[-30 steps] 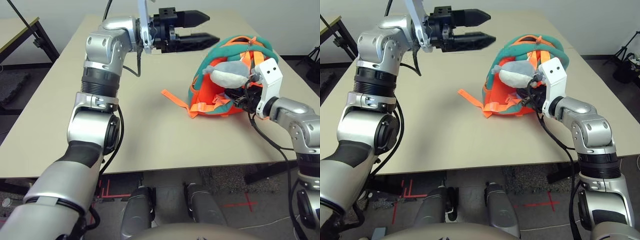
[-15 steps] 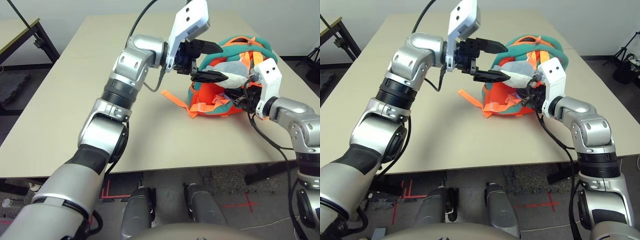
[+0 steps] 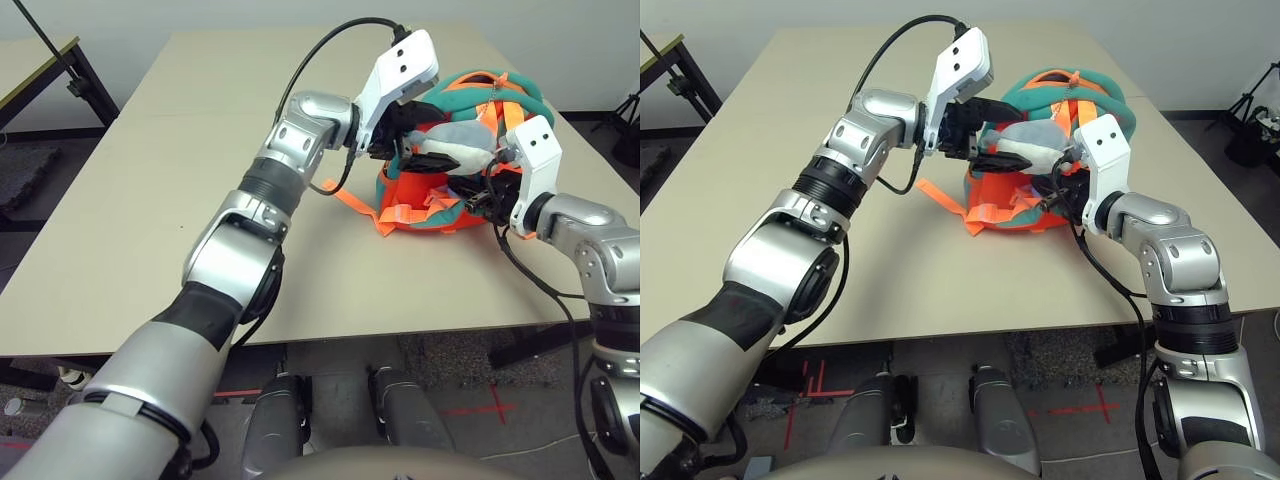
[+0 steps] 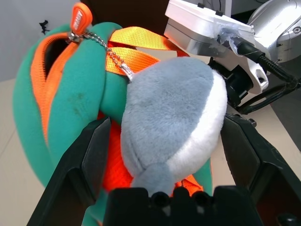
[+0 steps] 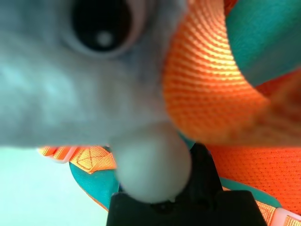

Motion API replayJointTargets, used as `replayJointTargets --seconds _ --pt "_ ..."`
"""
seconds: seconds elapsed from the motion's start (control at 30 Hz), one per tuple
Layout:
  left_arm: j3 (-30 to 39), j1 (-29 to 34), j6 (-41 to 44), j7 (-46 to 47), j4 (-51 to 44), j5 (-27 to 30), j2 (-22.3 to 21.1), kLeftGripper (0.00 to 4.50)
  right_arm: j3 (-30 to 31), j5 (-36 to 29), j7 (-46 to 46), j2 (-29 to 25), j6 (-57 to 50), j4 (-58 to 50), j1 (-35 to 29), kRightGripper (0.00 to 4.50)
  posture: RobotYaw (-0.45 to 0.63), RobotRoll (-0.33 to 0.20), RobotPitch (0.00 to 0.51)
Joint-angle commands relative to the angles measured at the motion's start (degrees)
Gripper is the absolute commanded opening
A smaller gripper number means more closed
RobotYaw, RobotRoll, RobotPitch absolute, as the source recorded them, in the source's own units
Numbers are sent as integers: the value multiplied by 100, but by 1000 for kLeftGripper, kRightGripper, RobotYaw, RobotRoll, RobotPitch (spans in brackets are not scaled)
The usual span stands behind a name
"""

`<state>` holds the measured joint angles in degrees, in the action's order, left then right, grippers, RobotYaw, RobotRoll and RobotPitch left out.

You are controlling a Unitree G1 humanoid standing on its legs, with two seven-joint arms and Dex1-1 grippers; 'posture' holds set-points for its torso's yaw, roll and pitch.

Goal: Put the pencil case into the backpack and zip it.

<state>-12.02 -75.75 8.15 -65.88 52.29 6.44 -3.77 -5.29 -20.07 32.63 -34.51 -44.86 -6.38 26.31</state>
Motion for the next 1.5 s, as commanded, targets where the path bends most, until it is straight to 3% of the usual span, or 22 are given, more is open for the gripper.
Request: replayJointTargets --seconds 0.03,0.23,0.27,0.53,0.87,1.13,1.5 --pt "10 -84 14 -87 124 -93 23 3508 182 32 7 70 -159 113 -95 242 -218 0 98" --pt "2 -65 65 -174 123 -127 -64 1170 183 36 6 76 -157 122 -90 242 -217 0 98" --pt "8 -64 70 -179 124 -130 -79 1111 185 39 7 77 -154 132 -84 242 -217 0 98" --pt "407 -120 466 -213 -211 196 -362 1103 200 52 5 93 -151 144 -71 242 -214 0 98" --pt "974 -59 1174 -174 -940 525 -1319 1103 233 91 46 96 -65 287 -23 242 -199 0 95" --pt "834 765 1597 -339 -1309 419 -2077 1103 269 122 89 92 22 417 62 242 -189 0 90" --pt "415 1739 1482 -259 -731 51 -2136 1103 313 188 132 104 54 515 170 242 -180 0 94"
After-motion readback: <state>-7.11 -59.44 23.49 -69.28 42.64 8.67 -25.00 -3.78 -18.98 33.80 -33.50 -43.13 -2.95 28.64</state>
